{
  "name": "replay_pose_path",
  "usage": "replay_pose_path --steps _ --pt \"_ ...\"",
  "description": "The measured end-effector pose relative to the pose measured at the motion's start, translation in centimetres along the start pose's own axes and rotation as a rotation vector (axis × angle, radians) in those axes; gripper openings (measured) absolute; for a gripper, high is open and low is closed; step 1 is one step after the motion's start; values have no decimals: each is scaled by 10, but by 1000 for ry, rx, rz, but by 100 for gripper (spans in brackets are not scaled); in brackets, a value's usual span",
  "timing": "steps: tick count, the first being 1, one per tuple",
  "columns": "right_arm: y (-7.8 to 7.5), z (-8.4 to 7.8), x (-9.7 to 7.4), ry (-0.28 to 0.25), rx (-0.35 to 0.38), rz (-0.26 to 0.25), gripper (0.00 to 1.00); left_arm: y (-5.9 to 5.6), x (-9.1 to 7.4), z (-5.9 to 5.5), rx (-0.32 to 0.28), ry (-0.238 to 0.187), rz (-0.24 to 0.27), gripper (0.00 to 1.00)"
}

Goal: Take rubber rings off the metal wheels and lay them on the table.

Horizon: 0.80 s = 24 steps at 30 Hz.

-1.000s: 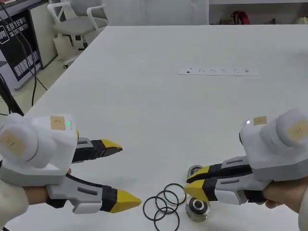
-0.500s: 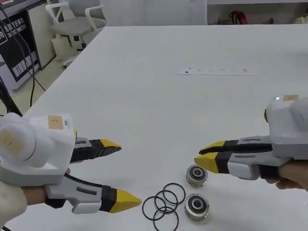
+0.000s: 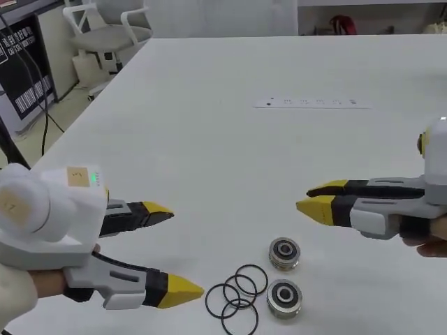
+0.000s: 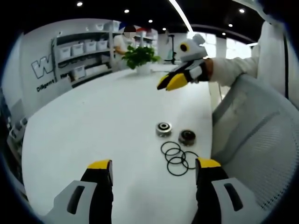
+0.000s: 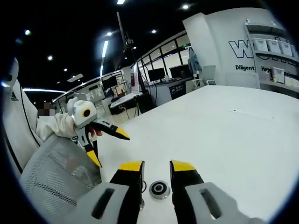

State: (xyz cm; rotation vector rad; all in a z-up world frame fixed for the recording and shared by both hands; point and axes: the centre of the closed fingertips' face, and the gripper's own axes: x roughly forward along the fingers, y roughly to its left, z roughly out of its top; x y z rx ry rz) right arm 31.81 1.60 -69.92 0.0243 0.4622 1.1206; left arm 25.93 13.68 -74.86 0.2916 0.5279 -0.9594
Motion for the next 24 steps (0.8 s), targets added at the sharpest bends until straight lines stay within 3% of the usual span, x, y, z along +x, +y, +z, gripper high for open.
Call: replay_pose_path --steps 10,15,24 --pt "6 13 -11 -46 -29 29 40 -2 1 -1 -8 -2 -10 75" --pt "7 12 -17 -44 -54 30 50 -2 1 -1 -19 -7 -15 78" --pt "2 1 -33 -41 -21 8 68 -5 1 -2 -44 -13 -29 86"
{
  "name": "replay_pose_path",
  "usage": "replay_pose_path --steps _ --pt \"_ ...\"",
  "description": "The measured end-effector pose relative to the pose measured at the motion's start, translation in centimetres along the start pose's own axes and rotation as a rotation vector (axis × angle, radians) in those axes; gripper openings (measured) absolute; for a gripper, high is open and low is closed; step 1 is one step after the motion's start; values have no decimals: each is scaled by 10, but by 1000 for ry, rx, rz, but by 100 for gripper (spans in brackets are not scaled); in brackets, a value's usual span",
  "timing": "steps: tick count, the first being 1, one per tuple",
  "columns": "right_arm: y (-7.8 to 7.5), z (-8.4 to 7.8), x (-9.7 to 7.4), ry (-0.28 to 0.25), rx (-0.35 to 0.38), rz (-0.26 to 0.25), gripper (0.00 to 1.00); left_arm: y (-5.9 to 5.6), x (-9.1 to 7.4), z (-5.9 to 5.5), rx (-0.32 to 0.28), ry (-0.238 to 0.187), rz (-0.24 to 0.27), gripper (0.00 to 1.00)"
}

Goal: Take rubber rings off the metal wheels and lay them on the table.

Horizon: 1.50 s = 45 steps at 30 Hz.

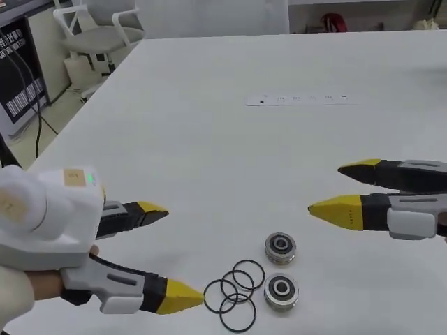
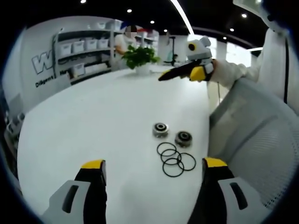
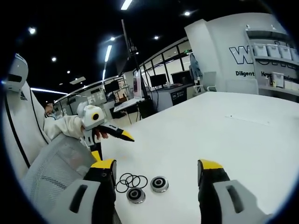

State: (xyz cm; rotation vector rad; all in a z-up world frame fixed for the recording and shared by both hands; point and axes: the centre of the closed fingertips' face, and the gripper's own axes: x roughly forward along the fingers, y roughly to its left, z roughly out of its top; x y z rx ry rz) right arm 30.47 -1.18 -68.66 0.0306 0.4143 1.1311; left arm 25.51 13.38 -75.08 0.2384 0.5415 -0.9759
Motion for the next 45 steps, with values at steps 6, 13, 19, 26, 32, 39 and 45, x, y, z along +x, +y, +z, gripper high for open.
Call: replay_pose_path --steps 6,13,19,26,32,39,45 --pt "8 -16 -10 20 5 7 74 -2 0 1 -7 -10 -2 89" --pt "11 -34 -15 77 -49 -10 78 -2 0 -1 -11 -4 -1 93" --pt "11 -51 -14 136 -79 -7 83 -9 1 -3 -6 -8 -23 98" --pt "12 -68 -15 194 -64 -6 88 -10 0 -8 -18 0 -22 100" --pt "14 -91 -15 294 -78 -5 90 -9 -1 -15 -56 -7 -16 100" --pt "16 -111 -14 383 -94 4 93 -8 1 -28 -86 15 -15 100" --pt "13 -117 -18 393 -68 -9 94 -8 1 -35 -96 32 -11 100"
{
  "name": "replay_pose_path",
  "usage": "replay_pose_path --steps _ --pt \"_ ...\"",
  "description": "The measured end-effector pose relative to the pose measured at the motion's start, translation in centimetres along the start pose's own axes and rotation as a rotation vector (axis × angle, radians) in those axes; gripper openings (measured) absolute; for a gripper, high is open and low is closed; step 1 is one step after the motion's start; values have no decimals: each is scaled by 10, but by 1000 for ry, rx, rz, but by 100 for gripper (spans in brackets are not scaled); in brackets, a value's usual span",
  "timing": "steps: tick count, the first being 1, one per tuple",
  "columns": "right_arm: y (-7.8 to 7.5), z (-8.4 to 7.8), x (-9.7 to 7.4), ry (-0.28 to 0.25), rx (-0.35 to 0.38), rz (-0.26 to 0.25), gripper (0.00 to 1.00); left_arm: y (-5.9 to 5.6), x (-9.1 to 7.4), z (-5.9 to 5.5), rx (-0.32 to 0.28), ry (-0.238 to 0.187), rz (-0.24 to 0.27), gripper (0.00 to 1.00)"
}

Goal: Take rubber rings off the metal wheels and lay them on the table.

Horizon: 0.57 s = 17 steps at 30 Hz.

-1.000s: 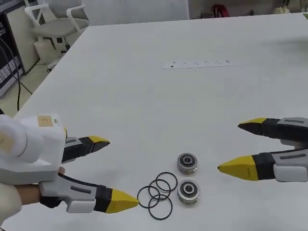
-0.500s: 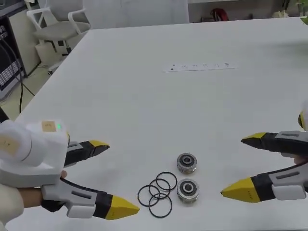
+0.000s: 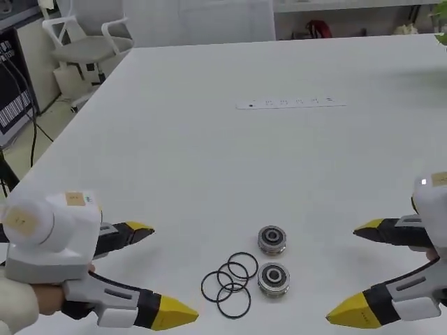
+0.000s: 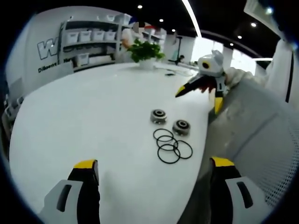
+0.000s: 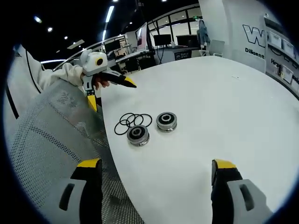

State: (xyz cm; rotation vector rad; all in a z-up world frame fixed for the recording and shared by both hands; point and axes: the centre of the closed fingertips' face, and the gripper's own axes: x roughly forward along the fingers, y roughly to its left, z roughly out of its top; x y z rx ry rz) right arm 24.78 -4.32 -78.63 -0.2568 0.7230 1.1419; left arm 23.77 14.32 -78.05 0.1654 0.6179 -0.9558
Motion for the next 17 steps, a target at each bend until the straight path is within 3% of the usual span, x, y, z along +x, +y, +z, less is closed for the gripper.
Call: replay_pose_path --steps 17 --pt "-3 -9 3 -6 64 1 93 3 1 2 -5 -15 -5 100"
